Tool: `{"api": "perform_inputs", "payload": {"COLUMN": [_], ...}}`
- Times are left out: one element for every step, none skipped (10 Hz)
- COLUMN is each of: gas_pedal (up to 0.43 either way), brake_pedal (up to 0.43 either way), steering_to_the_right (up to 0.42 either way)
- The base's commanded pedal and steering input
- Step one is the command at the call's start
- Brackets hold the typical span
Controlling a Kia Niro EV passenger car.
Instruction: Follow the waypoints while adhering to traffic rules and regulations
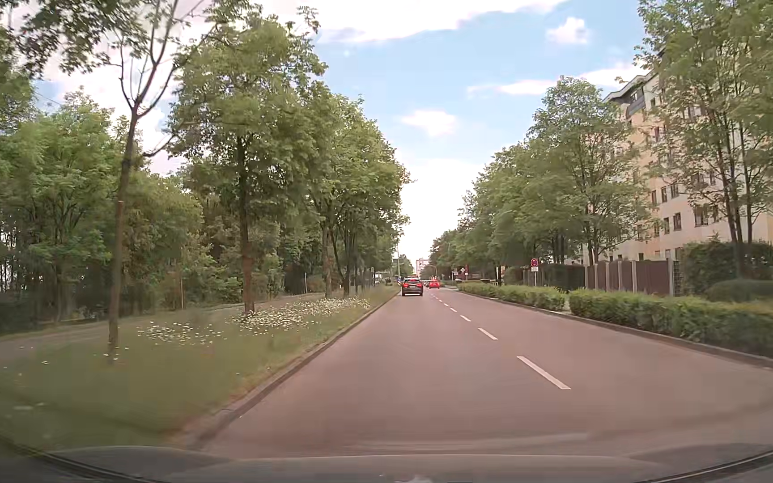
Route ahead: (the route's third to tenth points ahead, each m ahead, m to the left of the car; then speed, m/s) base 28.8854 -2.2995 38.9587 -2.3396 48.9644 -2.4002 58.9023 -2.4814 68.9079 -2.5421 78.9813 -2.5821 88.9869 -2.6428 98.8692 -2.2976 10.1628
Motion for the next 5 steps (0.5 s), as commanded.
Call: {"api": "perform_inputs", "payload": {"gas_pedal": [0.000,0.000,0.000,0.000,0.000], "brake_pedal": [0.018,0.018,0.018,0.018,0.018], "steering_to_the_right": [-0.010,-0.009,-0.009,-0.007,-0.005]}}
